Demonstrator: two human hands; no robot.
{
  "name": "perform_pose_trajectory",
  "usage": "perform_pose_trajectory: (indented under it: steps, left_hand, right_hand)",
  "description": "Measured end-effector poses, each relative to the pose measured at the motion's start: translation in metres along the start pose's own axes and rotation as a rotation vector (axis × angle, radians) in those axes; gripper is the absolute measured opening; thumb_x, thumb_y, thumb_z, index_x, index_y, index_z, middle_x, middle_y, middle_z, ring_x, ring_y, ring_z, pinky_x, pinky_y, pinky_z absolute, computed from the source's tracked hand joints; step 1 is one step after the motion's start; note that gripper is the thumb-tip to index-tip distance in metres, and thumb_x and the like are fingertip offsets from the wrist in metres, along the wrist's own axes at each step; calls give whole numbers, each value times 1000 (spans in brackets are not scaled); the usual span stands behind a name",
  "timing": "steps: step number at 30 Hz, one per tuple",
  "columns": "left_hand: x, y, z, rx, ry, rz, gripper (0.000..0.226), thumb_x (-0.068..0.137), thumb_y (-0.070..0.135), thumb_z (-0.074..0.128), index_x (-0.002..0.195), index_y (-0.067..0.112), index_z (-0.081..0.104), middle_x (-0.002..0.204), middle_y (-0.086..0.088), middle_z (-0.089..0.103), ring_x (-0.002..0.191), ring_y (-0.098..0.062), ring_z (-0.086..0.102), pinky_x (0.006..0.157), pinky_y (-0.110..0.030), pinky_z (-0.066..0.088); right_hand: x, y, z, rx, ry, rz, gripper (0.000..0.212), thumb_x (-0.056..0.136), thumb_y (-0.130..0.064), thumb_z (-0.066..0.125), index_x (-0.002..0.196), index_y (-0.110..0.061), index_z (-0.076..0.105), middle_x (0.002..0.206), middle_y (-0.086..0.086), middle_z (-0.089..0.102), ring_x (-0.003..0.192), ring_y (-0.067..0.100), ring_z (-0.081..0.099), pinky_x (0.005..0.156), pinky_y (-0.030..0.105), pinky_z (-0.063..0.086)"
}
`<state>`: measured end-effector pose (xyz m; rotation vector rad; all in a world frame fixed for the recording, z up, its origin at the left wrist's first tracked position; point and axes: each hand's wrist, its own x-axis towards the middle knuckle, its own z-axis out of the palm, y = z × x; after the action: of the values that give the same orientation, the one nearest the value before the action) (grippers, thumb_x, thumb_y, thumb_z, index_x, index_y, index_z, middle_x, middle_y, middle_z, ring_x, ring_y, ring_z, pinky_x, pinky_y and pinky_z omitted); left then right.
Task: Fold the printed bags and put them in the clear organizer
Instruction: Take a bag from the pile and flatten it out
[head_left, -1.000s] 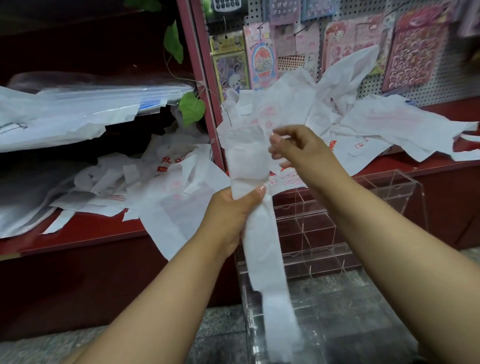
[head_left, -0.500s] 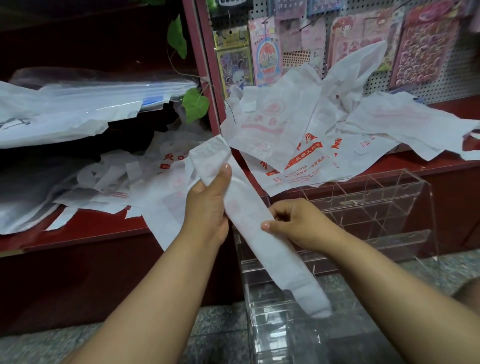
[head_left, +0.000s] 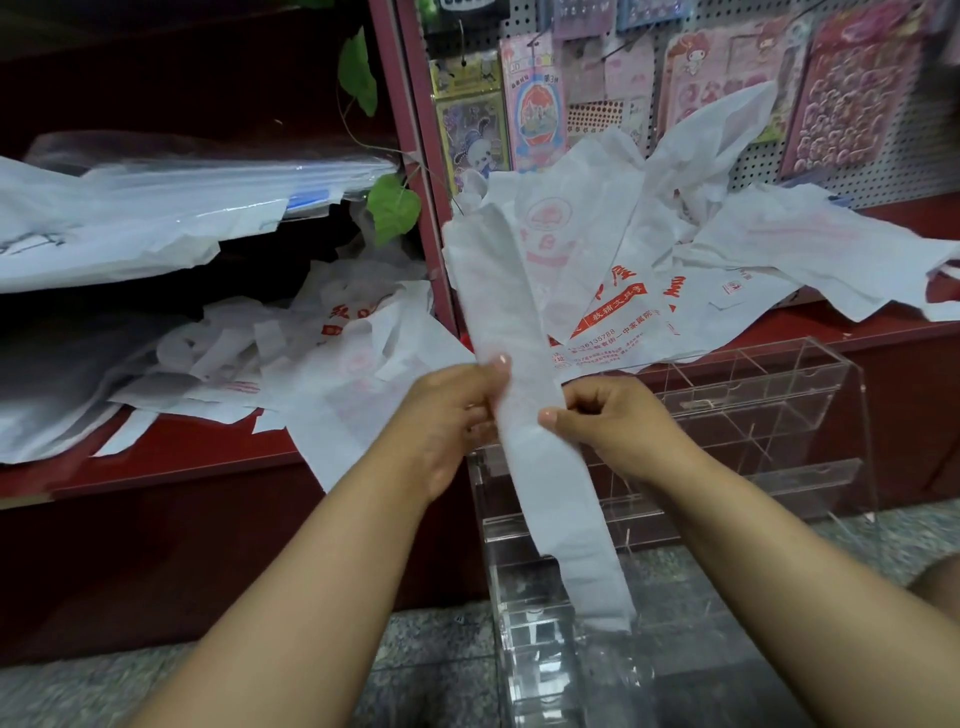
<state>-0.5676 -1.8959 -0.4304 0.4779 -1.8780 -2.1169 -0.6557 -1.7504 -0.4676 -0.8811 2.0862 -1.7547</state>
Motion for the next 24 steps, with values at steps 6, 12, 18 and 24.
perform_pose_trajectory:
  steps: [6,12,18,24]
  left_hand:
    - [1,-11,10,163,33,114,11,91,12,66,97,5,73,90,-10,76,82,-23,73,71,-29,55]
    - [-7,0,20,141,168,252,21,90,19,68,74,6,71,72,-8,72,65,-15,67,63,-27,53]
    - [-8,5,17,369,259,427,13,86,32,70,75,27,75,115,21,55,115,1,50,92,-15,39]
    - [-11,4,18,204,103,328,17,96,14,59,97,14,76,95,-3,77,94,-20,72,85,-32,58]
  right_hand:
    - [-4,-9,1,194,106,0,10,87,-12,67,86,-4,71,93,26,68,76,26,64,78,50,54]
    - [-6,-22,-1,287,185,-53,9,88,-8,65,82,-9,72,80,5,74,73,15,68,71,31,57]
    - [-6,-28,-6,313,208,-91,11,88,-9,65,80,-14,71,74,-2,73,69,9,66,64,21,53]
    - [-5,-25,-7,335,220,-101,13,86,-7,66,76,-14,71,71,-4,72,65,5,64,60,17,49]
